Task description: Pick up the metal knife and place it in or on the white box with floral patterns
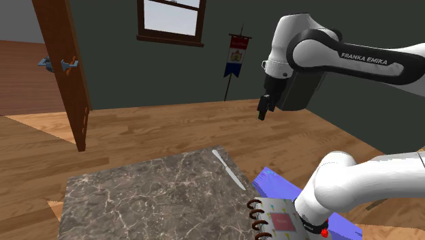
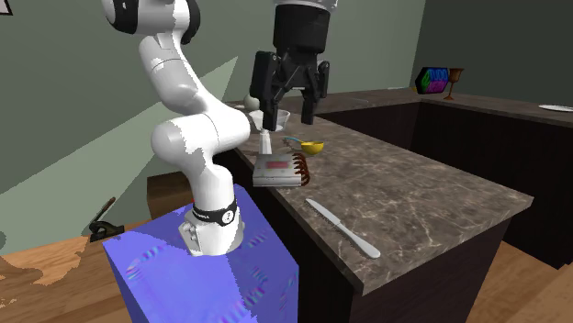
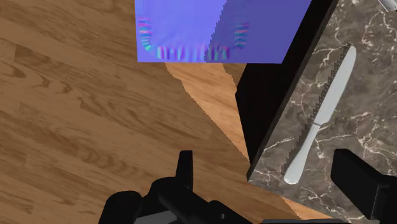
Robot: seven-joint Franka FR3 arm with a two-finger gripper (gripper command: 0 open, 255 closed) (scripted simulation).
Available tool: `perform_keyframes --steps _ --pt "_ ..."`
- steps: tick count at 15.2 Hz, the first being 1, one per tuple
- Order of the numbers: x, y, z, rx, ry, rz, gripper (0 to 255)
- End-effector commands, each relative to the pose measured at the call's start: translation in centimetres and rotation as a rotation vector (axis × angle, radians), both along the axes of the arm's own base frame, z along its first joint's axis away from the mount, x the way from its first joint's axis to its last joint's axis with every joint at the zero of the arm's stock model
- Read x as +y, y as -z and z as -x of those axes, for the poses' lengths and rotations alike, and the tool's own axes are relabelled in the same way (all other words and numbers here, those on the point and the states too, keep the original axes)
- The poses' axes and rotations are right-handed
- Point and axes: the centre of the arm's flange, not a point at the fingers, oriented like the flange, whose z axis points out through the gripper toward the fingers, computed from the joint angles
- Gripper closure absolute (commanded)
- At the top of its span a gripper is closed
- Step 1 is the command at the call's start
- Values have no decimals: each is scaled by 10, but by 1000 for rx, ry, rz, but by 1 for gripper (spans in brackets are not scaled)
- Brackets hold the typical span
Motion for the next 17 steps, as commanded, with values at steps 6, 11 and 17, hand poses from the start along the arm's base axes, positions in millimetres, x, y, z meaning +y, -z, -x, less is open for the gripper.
perform_keyframes --steps 6,11,17 --pt "29 55 1 -24 92 -32 0" --pt "60 110 -2 -49 183 -64 0" --pt "99 173 -11 -78 293 -103 0"
